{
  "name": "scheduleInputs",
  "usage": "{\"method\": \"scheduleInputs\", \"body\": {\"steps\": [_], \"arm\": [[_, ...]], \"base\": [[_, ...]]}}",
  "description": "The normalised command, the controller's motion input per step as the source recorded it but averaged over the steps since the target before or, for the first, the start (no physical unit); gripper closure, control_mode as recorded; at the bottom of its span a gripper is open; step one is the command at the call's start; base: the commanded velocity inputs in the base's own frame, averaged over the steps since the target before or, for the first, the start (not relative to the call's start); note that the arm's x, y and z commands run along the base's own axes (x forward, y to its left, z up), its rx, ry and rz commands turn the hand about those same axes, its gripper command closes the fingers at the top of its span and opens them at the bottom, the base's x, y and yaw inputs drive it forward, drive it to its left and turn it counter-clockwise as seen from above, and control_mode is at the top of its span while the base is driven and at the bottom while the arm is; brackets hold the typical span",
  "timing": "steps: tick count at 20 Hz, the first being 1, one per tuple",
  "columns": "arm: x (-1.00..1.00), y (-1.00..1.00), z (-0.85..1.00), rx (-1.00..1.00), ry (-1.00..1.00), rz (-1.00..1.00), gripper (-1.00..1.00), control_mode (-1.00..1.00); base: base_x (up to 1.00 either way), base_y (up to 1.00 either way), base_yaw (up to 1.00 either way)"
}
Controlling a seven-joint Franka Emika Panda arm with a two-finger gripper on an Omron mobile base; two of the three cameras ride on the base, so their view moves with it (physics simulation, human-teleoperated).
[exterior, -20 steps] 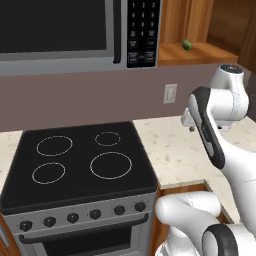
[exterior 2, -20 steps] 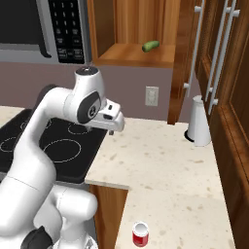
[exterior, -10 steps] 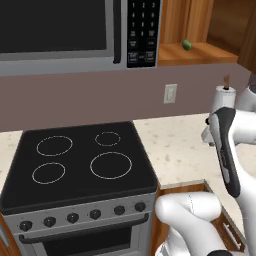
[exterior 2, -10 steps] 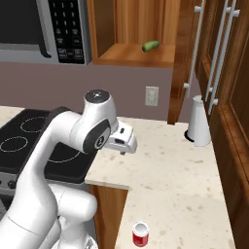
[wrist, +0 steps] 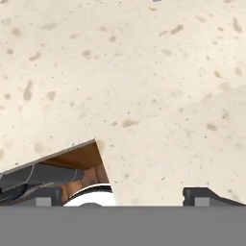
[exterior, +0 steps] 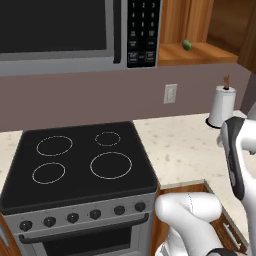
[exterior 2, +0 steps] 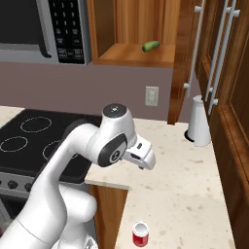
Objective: Pick the canned food and jam from the counter and place them in the cabinets closest to them.
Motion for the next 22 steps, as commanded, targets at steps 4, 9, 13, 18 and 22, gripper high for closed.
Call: {"method": "scheduleInputs", "body": {"steps": [4,9,13,18,22], "arm": [[0.0,-0.54,-0.12,0.0,0.04,-0.24,-1.0,-1.0],[-0.04,-0.58,-0.11,0.02,0.02,-0.23,-1.0,-1.0],[-0.03,-0.23,-0.06,0.0,-0.01,-0.08,-1.0,-1.0],[-0.02,-0.03,-0.04,0.0,0.0,0.0,-1.0,-1.0],[-0.11,-0.06,-0.15,0.01,0.0,0.0,-1.0,-1.0]], "base": [[0.0,0.0,0.0],[0.0,0.0,0.0],[0.0,0.0,0.0],[0.0,0.0,0.0],[0.0,0.0,0.0]]}}
